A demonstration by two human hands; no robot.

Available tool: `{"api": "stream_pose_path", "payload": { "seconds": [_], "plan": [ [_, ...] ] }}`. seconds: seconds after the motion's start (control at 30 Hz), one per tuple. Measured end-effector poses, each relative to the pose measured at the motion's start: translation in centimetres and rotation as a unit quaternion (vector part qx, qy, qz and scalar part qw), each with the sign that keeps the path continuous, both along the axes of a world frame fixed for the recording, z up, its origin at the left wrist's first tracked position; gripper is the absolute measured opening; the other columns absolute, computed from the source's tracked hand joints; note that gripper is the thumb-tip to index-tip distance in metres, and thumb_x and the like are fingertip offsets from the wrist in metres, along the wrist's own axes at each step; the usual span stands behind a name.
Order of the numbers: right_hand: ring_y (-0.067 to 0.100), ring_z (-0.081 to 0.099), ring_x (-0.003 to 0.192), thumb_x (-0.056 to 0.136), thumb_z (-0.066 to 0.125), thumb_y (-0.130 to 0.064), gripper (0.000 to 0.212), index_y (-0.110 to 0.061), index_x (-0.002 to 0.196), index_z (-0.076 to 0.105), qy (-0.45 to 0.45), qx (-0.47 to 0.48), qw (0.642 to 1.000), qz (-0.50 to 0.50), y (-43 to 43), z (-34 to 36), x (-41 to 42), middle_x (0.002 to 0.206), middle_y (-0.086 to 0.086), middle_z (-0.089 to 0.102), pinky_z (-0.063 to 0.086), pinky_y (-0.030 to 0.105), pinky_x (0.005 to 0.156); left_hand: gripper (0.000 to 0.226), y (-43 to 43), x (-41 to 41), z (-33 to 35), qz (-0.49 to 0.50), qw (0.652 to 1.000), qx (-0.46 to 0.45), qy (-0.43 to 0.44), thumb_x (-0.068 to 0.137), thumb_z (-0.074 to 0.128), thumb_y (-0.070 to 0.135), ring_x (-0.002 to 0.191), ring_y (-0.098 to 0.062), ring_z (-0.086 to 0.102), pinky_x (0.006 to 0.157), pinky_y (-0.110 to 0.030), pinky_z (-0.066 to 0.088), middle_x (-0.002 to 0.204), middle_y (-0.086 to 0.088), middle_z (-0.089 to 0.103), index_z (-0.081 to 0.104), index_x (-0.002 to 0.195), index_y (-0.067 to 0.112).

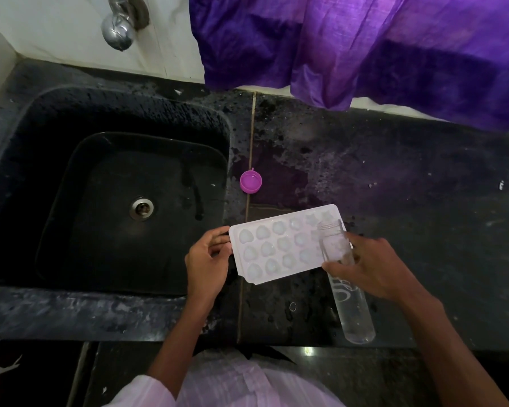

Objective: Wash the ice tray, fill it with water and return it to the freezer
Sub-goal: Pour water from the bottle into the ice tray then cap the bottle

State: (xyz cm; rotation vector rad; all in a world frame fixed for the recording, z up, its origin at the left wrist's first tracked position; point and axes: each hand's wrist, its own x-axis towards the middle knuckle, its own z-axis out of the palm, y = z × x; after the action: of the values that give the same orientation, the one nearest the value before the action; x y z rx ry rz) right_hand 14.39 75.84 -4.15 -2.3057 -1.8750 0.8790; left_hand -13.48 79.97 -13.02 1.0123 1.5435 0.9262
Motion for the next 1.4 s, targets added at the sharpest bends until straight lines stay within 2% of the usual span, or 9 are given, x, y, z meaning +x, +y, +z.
{"api": "stream_pose_path", "payload": {
  "seconds": [0.17, 0.4, 0.7, 0.8, 0.9, 0.97, 1.07, 1.2, 1.4],
  "plan": [
    [0.007, 0.067, 0.067, 0.075, 0.069, -0.059, 0.059, -0.018, 0.116, 0.065, -0.006, -0.010, 1.000, 0.003, 0.1, -0.1, 0.2, 0.084, -0.004, 0.073, 0.059, 0.033, 0.071, 0.035, -0.1, 0.0, 0.0, 0.002, 1.000, -0.002, 0.002, 0.088, 0.064, -0.005, 0.090, -0.003, 0.070, 0.083, -0.020, 0.055, 0.097, 0.010, 0.076, 0.072, 0.109, 0.021],
    [0.008, 0.067, 0.070, 0.076, 0.070, -0.058, 0.060, -0.018, 0.121, 0.063, -0.006, -0.016, 1.000, 0.005, 0.1, 0.0, 0.1, 0.087, -0.004, 0.074, 0.058, 0.034, 0.075, 0.036, 0.0, 0.0, -0.1, 0.002, 1.000, 0.002, 0.005, 0.087, 0.064, -0.006, 0.091, -0.004, 0.071, 0.082, -0.022, 0.055, 0.096, 0.010, 0.076, 0.072, 0.107, 0.023],
    [0.002, 0.063, 0.065, 0.079, 0.072, -0.052, 0.057, -0.017, 0.123, 0.062, -0.008, -0.020, 1.000, 0.007, 0.3, 0.1, 0.0, 0.077, -0.011, 0.067, 0.050, 0.024, 0.066, 0.035, 0.0, 0.0, -0.2, 0.002, 1.000, 0.002, 0.009, 0.087, 0.064, -0.006, 0.090, -0.004, 0.071, 0.082, -0.021, 0.056, 0.096, 0.009, 0.076, 0.073, 0.108, 0.020],
    [0.005, 0.068, 0.074, 0.079, 0.074, -0.050, 0.056, -0.020, 0.124, 0.062, 0.009, -0.018, 1.000, 0.001, 0.2, 0.0, 0.2, 0.093, -0.007, 0.074, 0.056, 0.025, 0.073, 0.035, 0.0, 0.0, -0.4, 0.004, 1.000, -0.001, 0.006, 0.087, 0.063, -0.007, 0.090, -0.005, 0.071, 0.083, -0.023, 0.056, 0.095, 0.008, 0.076, 0.073, 0.109, 0.019],
    [0.010, 0.071, 0.084, 0.078, 0.075, -0.050, 0.060, -0.022, 0.128, 0.061, 0.013, -0.008, 1.000, -0.001, 0.3, 0.1, 0.6, 0.106, -0.005, 0.075, 0.059, 0.033, 0.082, 0.034, 0.0, 0.0, -0.4, 0.002, 1.000, -0.001, 0.011, 0.088, 0.064, -0.005, 0.091, -0.006, 0.071, 0.085, -0.026, 0.057, 0.096, 0.008, 0.076, 0.073, 0.110, 0.019],
    [0.011, 0.071, 0.087, 0.078, 0.075, -0.050, 0.058, -0.021, 0.127, 0.062, 0.012, -0.002, 1.000, -0.004, 0.3, 0.3, 0.8, 0.107, -0.006, 0.074, 0.058, 0.034, 0.085, 0.034, 0.0, 0.0, -0.3, 0.002, 1.000, -0.001, 0.012, 0.088, 0.065, -0.005, 0.091, -0.005, 0.071, 0.086, -0.026, 0.057, 0.095, 0.009, 0.076, 0.073, 0.108, 0.021],
    [0.010, 0.069, 0.083, 0.078, 0.076, -0.049, 0.052, -0.021, 0.121, 0.063, -0.001, 0.008, 1.000, -0.011, 0.3, 0.6, 1.1, 0.100, -0.007, 0.074, 0.054, 0.027, 0.080, 0.038, 0.0, 0.1, -0.2, 0.002, 1.000, 0.001, 0.009, 0.087, 0.065, -0.005, 0.091, -0.006, 0.071, 0.087, -0.028, 0.056, 0.094, 0.008, 0.076, 0.072, 0.105, 0.027],
    [0.009, 0.063, 0.079, 0.079, 0.076, -0.046, 0.051, -0.019, 0.120, 0.063, -0.010, 0.003, 1.000, -0.016, 0.5, 0.7, 1.4, 0.104, -0.004, 0.073, 0.048, 0.024, 0.077, 0.039, -0.1, 0.1, -0.2, 0.003, 1.000, 0.002, 0.011, 0.087, 0.064, -0.005, 0.091, -0.006, 0.071, 0.088, -0.029, 0.057, 0.093, 0.010, 0.076, 0.072, 0.104, 0.029],
    [0.014, 0.068, 0.084, 0.080, 0.076, -0.046, 0.054, -0.016, 0.122, 0.063, -0.004, -0.013, 1.000, -0.018, 0.5, 0.5, 1.9, 0.108, 0.000, 0.074, 0.056, 0.029, 0.080, 0.037, -0.1, 0.1, -0.1, 0.004, 1.000, 0.005, 0.007, 0.087, 0.063, -0.007, 0.090, -0.005, 0.071, 0.087, -0.028, 0.057, 0.093, 0.008, 0.076, 0.072, 0.107, 0.022]
  ]
}}
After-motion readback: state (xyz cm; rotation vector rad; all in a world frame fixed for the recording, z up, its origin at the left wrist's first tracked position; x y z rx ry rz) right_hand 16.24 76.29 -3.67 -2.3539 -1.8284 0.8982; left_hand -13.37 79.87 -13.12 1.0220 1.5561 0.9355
